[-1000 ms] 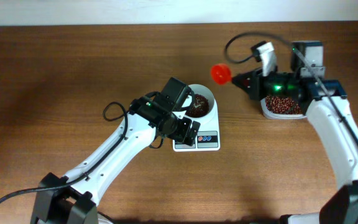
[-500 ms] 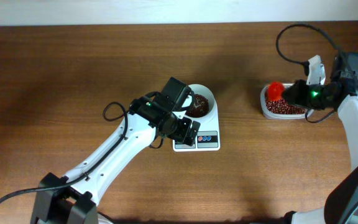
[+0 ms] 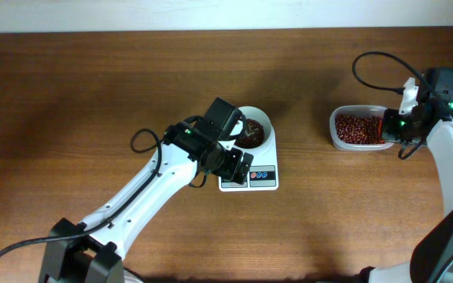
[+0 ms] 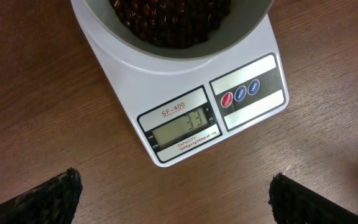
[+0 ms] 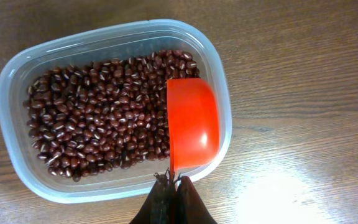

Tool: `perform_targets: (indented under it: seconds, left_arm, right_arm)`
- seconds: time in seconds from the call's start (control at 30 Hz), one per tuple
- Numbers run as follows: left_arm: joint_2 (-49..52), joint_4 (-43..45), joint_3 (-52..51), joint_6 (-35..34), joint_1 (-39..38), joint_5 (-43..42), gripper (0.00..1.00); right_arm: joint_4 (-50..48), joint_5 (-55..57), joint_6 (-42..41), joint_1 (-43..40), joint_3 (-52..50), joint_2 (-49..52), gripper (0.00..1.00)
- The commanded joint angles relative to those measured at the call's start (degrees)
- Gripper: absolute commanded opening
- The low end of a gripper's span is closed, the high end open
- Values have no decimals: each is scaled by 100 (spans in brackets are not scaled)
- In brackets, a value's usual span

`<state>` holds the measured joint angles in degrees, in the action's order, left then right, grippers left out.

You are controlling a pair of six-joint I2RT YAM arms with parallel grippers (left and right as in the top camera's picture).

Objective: Scoop item into bowl and weigh 50g on scale
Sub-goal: 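Move the empty scoop right back into the bean container, then dip the scoop into the red beans and lift a scoopful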

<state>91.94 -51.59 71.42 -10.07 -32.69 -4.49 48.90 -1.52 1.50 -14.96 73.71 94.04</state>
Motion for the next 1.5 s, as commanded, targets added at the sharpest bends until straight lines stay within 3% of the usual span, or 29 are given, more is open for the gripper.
perform_targets:
  seconds: [0.0,0.1,0.43,0.83,1.47]
  left_arm:
    - [42,-9,-2,94,-17,-2,99]
    - [42,-7,-2,94,-17,-2,99]
    - [42,-7,-2,94,-17,-2,99]
    - [42,-7,-2,94,-17,-2,99]
    - [42,-7,-2,94,-17,-2,99]
  right_arm:
    - [-24,247,-55,-4,-120,278,4]
    - [-28,-800,-50,-7,-120,656,4]
    - [-243,-2769,-52,-214,-118,898,4]
    - [-170,-4363,-28,-1143,-118,898,4]
    - [39,-5058,271,-1823,-118,898,4]
